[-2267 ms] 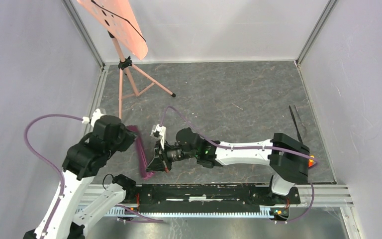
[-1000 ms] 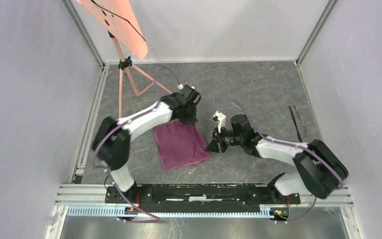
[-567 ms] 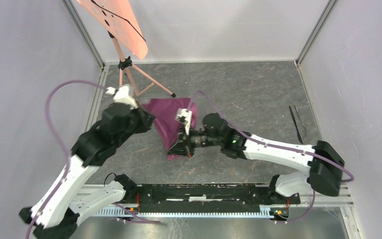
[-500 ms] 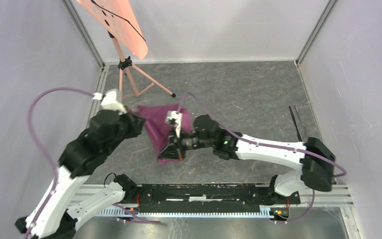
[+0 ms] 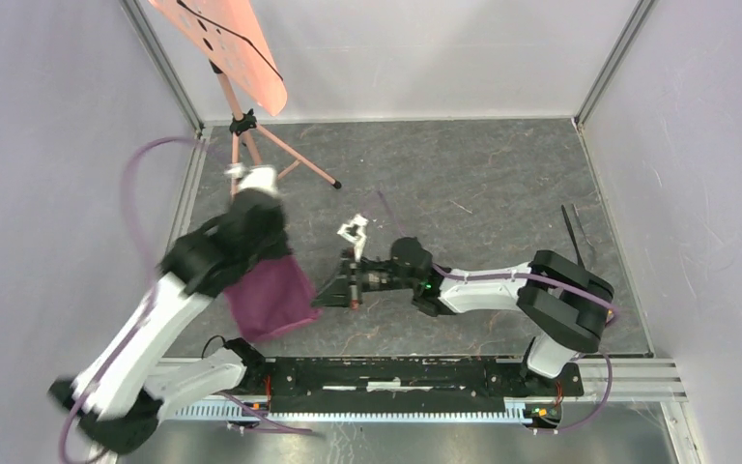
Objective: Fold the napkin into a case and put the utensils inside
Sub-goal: Turn over the upper triangle folded napkin at the center of the board.
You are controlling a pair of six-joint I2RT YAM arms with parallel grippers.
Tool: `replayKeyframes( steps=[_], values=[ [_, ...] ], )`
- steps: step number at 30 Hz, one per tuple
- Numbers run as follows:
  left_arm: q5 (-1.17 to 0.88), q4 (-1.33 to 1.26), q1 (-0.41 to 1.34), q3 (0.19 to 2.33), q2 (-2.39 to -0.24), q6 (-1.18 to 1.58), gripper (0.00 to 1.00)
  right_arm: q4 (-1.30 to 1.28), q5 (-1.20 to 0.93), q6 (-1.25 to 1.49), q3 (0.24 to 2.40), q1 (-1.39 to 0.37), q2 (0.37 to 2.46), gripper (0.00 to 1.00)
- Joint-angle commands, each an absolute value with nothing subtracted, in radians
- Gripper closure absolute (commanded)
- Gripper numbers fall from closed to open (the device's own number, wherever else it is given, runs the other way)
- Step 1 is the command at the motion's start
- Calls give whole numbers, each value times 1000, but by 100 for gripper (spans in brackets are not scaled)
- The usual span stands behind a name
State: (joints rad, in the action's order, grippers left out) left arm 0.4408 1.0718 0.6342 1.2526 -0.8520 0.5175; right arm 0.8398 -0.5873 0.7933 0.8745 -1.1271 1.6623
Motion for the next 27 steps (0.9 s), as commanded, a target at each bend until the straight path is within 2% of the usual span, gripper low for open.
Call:
replayKeyframes(
  steps=[1,3,8,12,15,16,18,19,21,23,25,27],
  values=[
    [395,630,612,1208,-1257,342,98,1201,-918,1057,533,-1032,1707,100],
    [318,567,612,1257,-1474,336,98,1373,-948,1096,402,-954,1752,100],
    [184,471,644,1454,-1878,317,98,1541,-1017,1067,227,-803,1893,100],
    [158,443,709,1543,-2012,310,98,1663,-1023,1086,131,-724,1947,100],
    [148,433,739,1555,-2051,327,96,1566,-1013,1014,103,-695,1919,100],
    [150,430,745,1553,-2057,333,95,1520,-1005,988,95,-692,1906,100],
    [135,430,754,1555,-2064,343,84,1434,-986,942,88,-690,1871,99],
    [131,429,760,1557,-2066,344,74,1394,-974,919,85,-686,1846,95],
    [142,437,773,1554,-2048,346,62,1281,-944,875,78,-673,1783,84],
    [130,443,780,1539,-2007,353,48,973,-878,749,97,-659,1685,75],
    [113,459,787,1515,-1947,358,41,607,-747,565,150,-645,1550,60],
    [98,496,788,1476,-1867,366,35,378,-608,462,188,-640,1436,47]
  ],
)
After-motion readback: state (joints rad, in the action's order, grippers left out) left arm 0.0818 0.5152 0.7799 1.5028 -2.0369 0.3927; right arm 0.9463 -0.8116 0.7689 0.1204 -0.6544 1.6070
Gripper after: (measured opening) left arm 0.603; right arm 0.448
